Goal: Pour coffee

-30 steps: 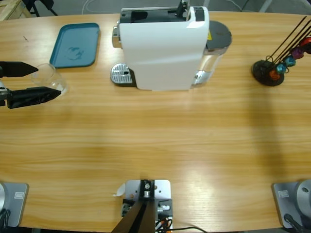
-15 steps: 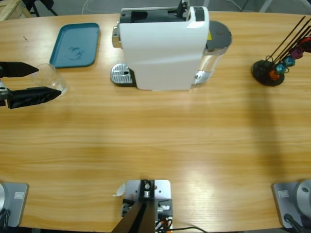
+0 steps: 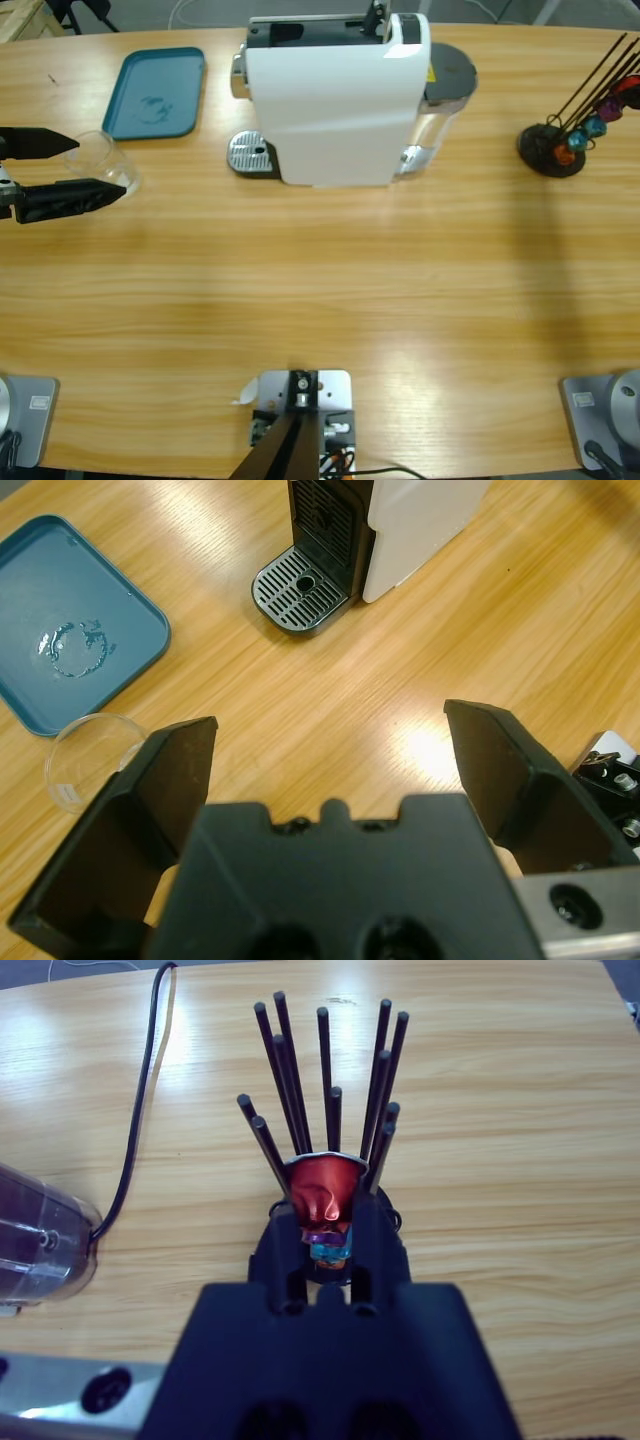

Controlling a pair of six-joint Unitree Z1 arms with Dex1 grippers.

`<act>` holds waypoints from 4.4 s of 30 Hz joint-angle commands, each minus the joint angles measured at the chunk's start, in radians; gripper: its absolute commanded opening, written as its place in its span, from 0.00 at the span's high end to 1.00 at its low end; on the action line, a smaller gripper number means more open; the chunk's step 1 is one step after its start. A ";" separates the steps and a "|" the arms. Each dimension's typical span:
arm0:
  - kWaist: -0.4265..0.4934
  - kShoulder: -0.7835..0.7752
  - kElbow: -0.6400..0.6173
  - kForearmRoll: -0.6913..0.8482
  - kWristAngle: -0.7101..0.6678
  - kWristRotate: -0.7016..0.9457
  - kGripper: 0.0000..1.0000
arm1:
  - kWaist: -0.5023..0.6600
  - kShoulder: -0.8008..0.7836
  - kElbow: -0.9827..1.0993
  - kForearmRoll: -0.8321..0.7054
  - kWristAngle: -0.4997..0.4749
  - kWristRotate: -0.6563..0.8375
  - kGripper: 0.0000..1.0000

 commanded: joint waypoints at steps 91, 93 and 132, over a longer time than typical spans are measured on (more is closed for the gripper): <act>-0.085 -0.185 0.048 0.137 0.011 0.056 0.05 | 0.730 0.618 -1.079 0.630 0.242 -0.520 1.00; -0.085 -0.184 0.048 0.137 0.011 0.056 0.05 | 0.730 0.624 -1.080 0.628 0.245 -0.520 1.00; -0.085 -0.174 0.056 0.102 0.050 0.043 0.04 | 0.925 0.518 -1.168 0.801 0.194 -0.009 1.00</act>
